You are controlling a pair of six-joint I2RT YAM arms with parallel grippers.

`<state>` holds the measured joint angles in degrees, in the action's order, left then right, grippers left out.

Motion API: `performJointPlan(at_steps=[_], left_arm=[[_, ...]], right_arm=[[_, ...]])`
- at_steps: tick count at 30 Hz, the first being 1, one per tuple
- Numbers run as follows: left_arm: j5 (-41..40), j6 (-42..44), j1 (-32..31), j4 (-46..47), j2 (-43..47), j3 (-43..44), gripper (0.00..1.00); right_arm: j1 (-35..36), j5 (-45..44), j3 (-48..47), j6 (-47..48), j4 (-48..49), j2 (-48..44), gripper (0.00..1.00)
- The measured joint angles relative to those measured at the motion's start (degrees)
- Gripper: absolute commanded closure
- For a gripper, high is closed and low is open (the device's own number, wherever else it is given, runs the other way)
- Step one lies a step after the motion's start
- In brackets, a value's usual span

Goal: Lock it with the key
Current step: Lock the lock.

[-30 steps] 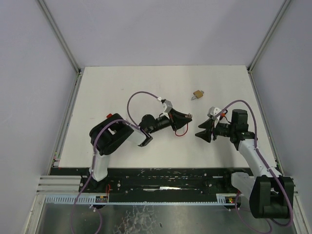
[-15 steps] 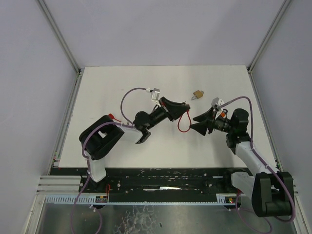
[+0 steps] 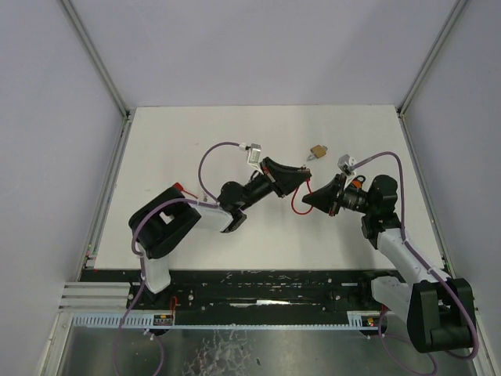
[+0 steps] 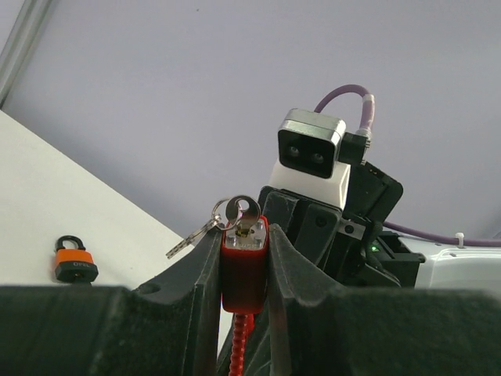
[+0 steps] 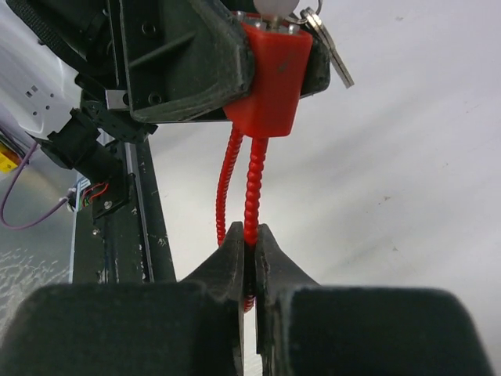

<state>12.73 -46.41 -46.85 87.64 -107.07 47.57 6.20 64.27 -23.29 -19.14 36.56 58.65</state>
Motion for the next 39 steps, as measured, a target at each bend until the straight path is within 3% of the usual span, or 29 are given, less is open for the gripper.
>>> performJointPlan(at_steps=[6,11,15,18,24,30,34,39], left_arm=[[0.02,2.84,-0.85,1.38,-0.17,0.02,1.00],[-0.09,5.27,-1.27,1.75,-0.87,0.44,1.00],[1.14,7.15,-0.90,1.49,-1.42,0.44,1.00],[3.41,10.82,0.15,1.27,-1.31,-0.13,1.00],[10.14,25.20,3.04,-0.11,1.66,-6.95,1.00],[19.89,42.10,1.66,-9.49,5.25,-7.17,1.00],[23.39,60.11,-1.09,-31.34,10.64,-1.79,1.00],[24.26,83.52,-2.78,-59.47,13.40,9.51,1.00]], right_arm=[[0.04,-0.48,0.00,-0.37,-0.48,-1.01,0.97],[0.02,-0.07,0.00,-0.07,-1.38,-1.01,0.67],[0.04,0.66,-0.72,5.70,-6.32,-1.86,0.45],[0.00,1.36,-4.55,16.98,-18.67,-2.47,0.32],[-3.87,0.76,-18.64,59.39,-54.55,-3.67,0.01],[-9.75,1.53,-21.40,90.73,-76.59,-7.23,0.00],[-9.73,3.21,-22.27,105.50,-85.77,-9.49,0.02],[-8.83,6.08,-27.34,115.62,-90.12,-8.04,0.25]])
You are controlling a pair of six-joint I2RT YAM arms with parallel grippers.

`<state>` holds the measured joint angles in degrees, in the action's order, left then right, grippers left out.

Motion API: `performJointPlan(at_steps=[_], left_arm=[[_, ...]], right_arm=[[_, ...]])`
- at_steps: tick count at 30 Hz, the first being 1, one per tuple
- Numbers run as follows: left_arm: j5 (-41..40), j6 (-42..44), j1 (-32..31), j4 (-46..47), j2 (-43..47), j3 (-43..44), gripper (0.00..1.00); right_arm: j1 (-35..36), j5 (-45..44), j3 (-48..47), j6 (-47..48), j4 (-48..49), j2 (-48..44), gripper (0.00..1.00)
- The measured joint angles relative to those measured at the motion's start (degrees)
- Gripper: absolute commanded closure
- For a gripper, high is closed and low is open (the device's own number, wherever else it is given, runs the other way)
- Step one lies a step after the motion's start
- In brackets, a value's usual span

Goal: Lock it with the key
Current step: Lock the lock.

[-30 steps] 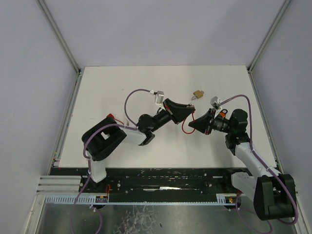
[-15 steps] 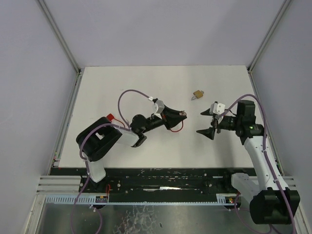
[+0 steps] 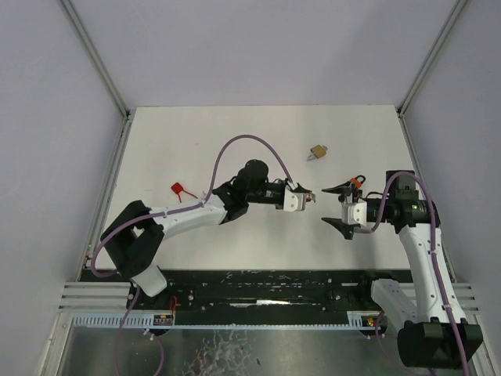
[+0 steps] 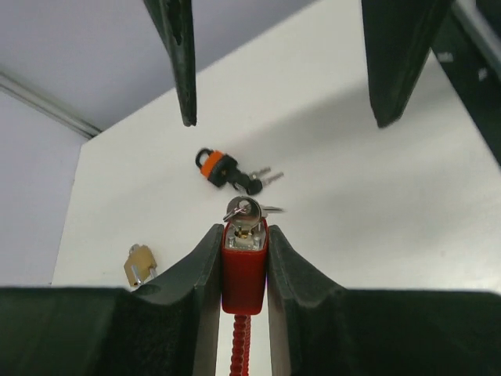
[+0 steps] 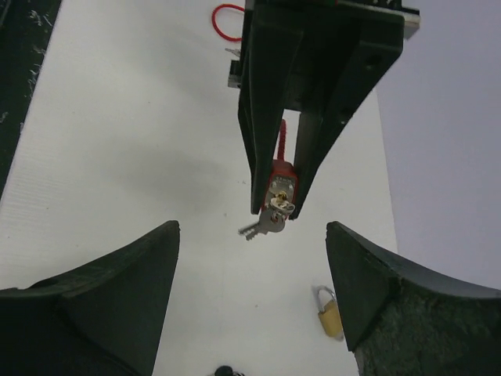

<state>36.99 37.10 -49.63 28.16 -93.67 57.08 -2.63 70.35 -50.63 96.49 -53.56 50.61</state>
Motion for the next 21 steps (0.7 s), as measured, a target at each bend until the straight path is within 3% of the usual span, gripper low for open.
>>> performJointPlan(at_steps=[2,9,16,21], left_arm=[[0.96,7.63,0.15,-8.55,-0.26,2.27,1.00],[1.53,16.13,-0.28,-20.06,-4.46,2.38,1.00],[1.36,19.10,-1.18,-25.22,-5.62,3.02,1.00],[1.99,20.50,-1.33,-27.10,-5.70,4.92,1.00]], right_arm=[[1.11,0.94,0.83,2.75,0.07,0.83,0.31],[3.80,0.11,9.35,1.33,6.03,0.26,0.42],[8.33,-4.07,19.28,-7.72,24.37,-3.23,0.56],[11.30,-6.99,22.34,-8.33,31.28,-2.23,0.57]])
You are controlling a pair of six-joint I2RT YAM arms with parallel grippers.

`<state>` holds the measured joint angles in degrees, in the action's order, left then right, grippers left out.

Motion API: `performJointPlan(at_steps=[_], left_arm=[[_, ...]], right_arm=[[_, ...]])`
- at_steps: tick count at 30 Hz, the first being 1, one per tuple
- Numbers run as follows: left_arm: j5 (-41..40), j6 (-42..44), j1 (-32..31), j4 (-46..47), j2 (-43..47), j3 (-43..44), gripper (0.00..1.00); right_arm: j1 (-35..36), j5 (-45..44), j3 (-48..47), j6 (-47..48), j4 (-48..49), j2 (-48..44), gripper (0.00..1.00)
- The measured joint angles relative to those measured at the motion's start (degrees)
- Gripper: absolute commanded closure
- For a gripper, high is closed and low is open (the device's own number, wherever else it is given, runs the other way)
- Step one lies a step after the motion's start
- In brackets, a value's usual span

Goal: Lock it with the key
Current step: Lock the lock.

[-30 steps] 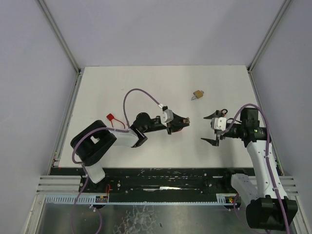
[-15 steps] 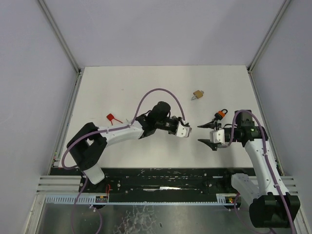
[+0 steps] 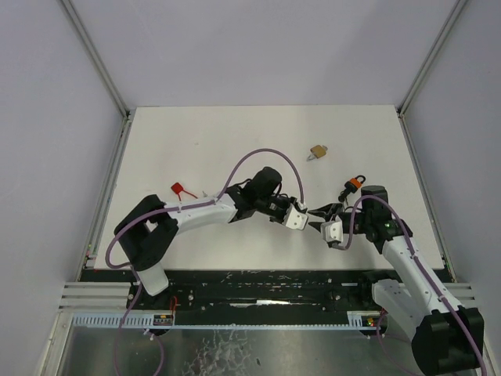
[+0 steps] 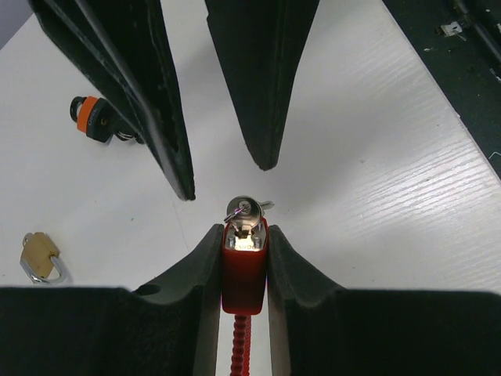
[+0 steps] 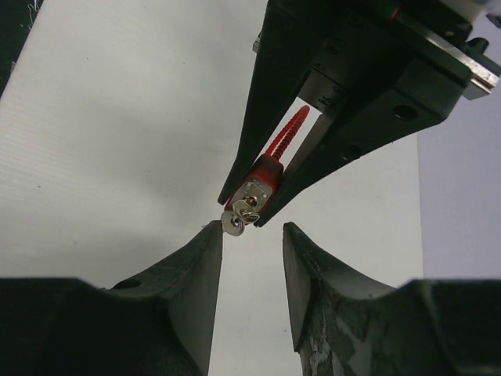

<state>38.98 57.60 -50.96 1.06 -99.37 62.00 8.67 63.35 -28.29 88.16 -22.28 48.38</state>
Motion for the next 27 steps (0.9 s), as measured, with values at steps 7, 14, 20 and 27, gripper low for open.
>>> performJointPlan(at_steps=[7,14,20,27], left_arm=[[2.40,1.36,0.00,-3.32,-0.63,1.62,1.00],[4.35,2.29,0.00,-6.32,-1.77,2.99,1.00],[5.31,2.69,0.00,-7.67,-1.97,3.85,1.00],[6.93,2.67,0.37,-8.52,-2.14,3.93,1.00]], right_arm=[[2.12,-3.28,2.56,2.71,4.81,0.39,0.60],[3.82,-5.07,3.43,5.29,5.90,0.35,0.63],[5.03,-5.33,3.85,8.22,5.99,0.15,0.66],[6.23,-5.49,3.89,11.37,5.01,0.13,0.70]])
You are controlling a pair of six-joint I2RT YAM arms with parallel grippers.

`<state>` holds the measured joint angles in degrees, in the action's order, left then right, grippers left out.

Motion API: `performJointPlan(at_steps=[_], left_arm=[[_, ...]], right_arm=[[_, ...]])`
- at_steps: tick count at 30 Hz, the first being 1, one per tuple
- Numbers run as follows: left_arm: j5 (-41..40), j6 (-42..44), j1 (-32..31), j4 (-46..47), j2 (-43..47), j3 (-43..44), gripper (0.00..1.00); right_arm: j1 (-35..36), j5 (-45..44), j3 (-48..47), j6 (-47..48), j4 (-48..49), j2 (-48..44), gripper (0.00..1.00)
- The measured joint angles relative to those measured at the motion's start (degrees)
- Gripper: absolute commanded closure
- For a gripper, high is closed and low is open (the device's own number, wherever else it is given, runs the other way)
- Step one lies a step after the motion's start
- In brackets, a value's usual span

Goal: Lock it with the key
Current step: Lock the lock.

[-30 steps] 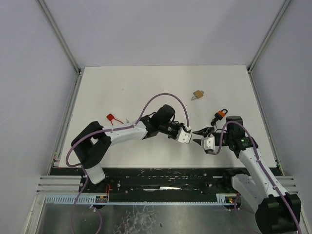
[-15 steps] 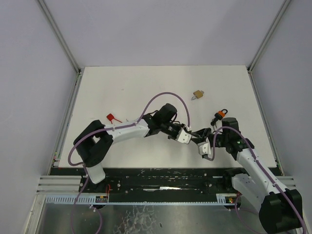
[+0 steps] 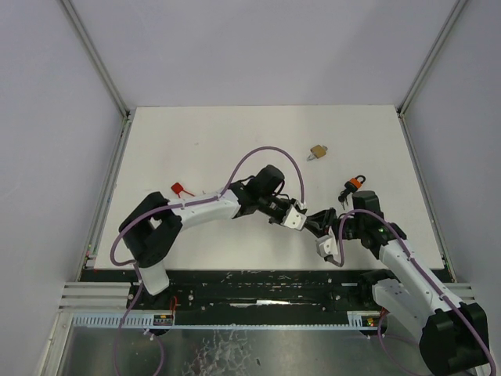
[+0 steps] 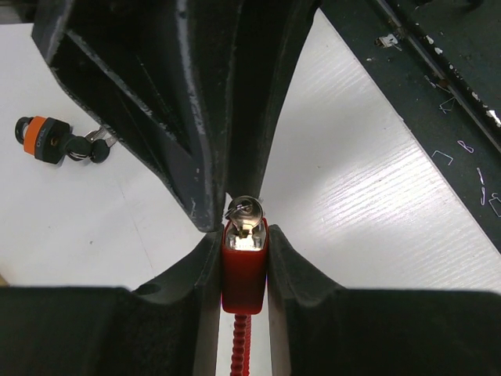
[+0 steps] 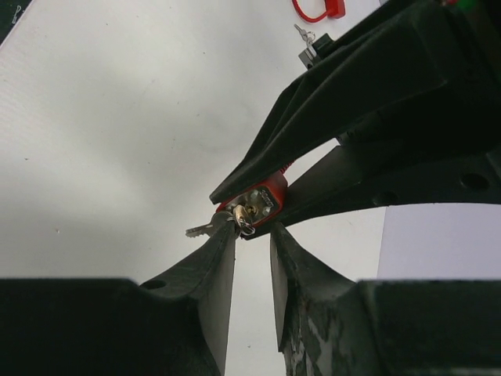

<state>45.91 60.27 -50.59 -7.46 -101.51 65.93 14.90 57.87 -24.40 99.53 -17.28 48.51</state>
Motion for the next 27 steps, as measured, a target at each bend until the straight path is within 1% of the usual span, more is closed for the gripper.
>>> performJointPlan(at_steps=[3,7,9,16,19,23,25,27], left_arm=[[0.55,-0.04,0.24,-0.33,-0.28,0.39,1.00],[1.73,-0.50,0.76,-1.36,-0.81,1.36,1.00],[2.27,-0.98,1.01,-1.84,-1.18,1.99,1.00],[3.82,-2.64,1.64,-2.97,-1.88,2.84,1.00],[4.07,-3.26,1.73,-3.08,-2.03,2.86,1.00],[3.85,-4.98,1.79,-2.91,-2.03,2.84,1.00],[3.10,-6.56,1.79,-1.46,-1.79,2.10,1.00],[1.95,-8.07,1.79,2.21,-0.46,-0.63,1.00]], right_arm=[[0.46,-0.35,0.20,0.87,-0.04,-0.13,0.71],[0.70,-0.87,0.28,2.03,-0.20,-0.70,0.76],[0.96,-1.42,0.28,2.32,-0.22,-0.79,0.77],[1.46,-1.84,0.28,2.49,-0.20,-0.79,0.88],[1.62,-1.95,0.28,2.29,-0.26,-0.79,0.94],[1.62,-1.88,0.28,0.20,0.35,-0.72,0.98],[1.62,-1.92,0.28,-3.30,1.64,-0.35,0.99],[1.62,-1.55,0.28,-7.96,3.65,0.63,1.00]])
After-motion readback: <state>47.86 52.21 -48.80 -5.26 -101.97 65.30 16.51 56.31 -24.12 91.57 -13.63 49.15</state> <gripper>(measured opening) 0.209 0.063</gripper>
